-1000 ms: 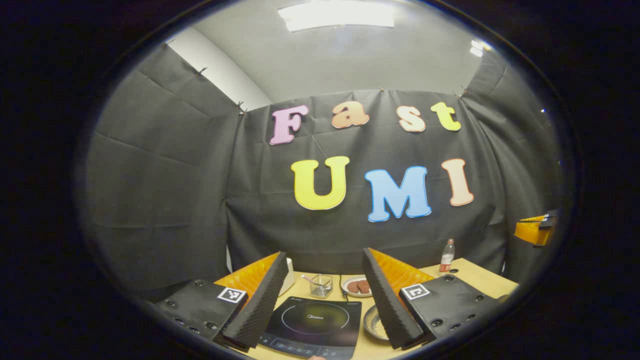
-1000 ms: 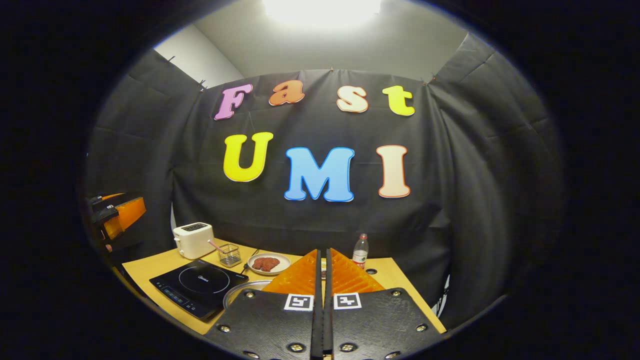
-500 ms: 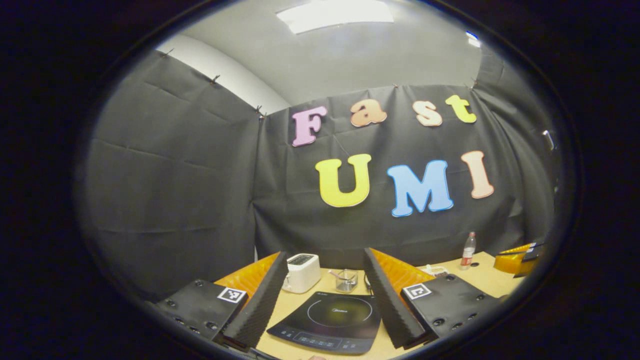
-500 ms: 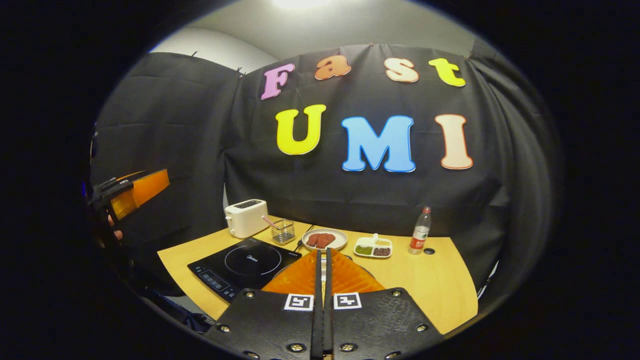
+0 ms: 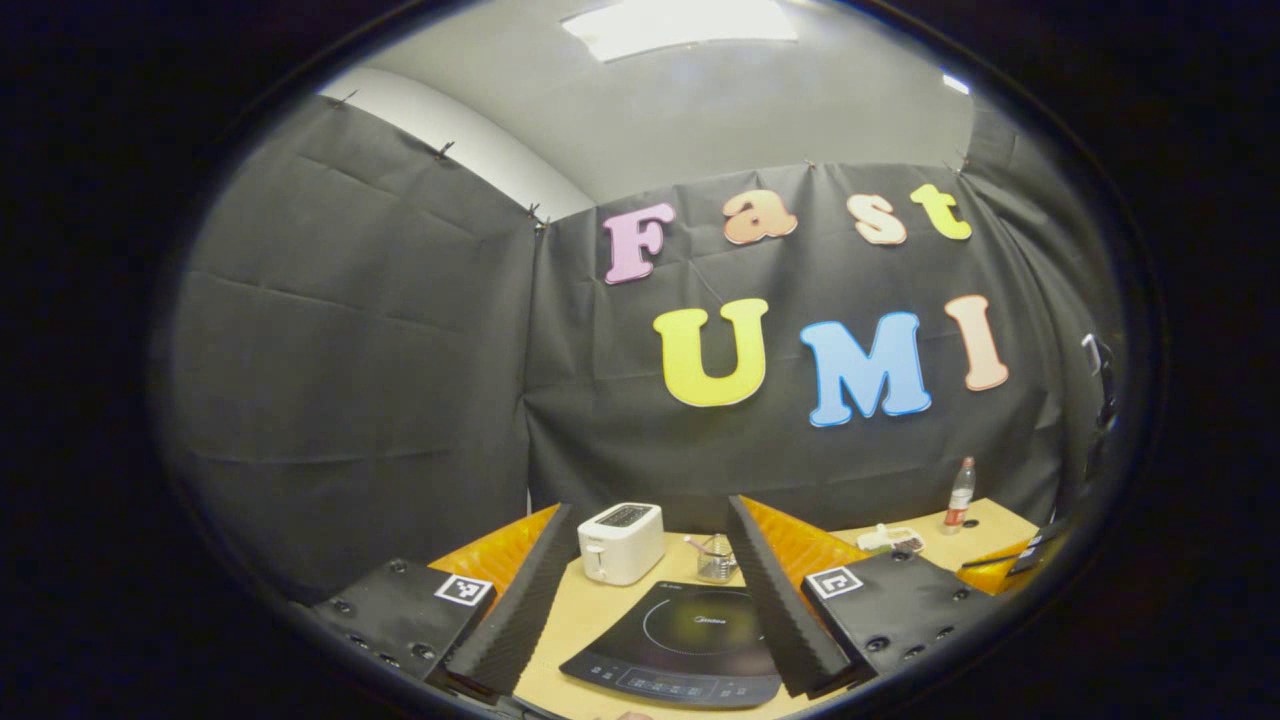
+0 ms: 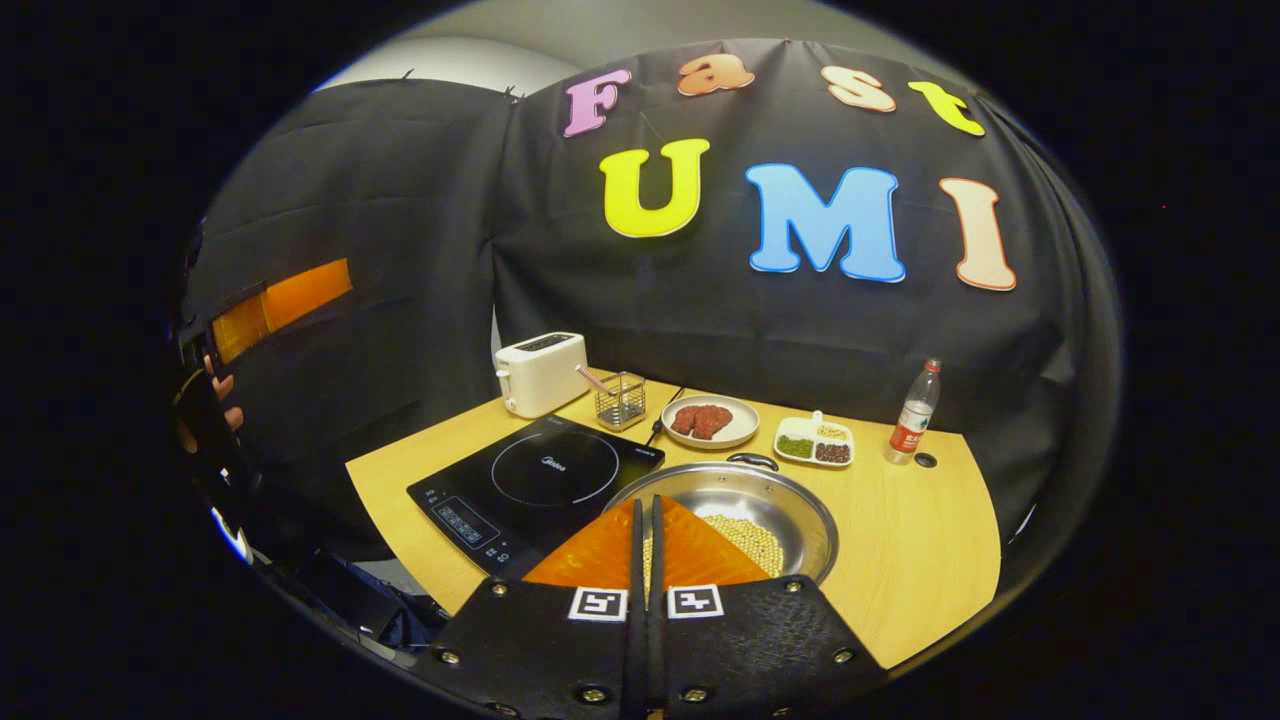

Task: First push the handle of the pot to place it horizontally, then grasp the pot with both hands and set it on the induction cooktop.

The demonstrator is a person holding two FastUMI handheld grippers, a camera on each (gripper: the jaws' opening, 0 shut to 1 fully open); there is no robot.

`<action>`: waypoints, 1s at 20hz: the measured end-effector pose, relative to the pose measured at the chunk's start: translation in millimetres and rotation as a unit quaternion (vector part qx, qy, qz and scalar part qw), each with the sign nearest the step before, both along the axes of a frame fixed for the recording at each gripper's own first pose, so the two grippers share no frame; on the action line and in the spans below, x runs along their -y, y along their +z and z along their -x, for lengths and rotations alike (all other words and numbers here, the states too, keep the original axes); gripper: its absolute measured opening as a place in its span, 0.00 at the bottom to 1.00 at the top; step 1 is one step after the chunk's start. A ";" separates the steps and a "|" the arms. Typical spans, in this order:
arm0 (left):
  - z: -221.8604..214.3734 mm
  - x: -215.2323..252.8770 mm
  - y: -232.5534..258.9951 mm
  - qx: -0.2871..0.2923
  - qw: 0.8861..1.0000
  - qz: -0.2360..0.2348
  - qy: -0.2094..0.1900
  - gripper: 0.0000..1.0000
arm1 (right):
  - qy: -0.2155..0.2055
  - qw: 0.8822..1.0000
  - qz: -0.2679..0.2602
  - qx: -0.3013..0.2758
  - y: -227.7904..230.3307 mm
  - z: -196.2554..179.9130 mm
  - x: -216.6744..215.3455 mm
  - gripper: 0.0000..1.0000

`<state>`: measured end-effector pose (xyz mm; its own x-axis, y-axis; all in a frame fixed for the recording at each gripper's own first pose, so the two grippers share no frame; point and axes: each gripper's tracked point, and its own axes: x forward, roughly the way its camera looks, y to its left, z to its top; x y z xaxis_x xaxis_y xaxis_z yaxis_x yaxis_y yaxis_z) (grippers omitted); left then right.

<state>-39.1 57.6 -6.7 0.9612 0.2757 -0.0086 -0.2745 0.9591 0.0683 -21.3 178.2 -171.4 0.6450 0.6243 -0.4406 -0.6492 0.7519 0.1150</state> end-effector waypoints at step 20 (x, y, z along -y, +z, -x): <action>-31.2 -78.6 -27.0 -0.011 0.999 0.012 0.034 1.00 | 0.097 0.973 0.116 -0.174 -123.8 40.0 -71.1 0.01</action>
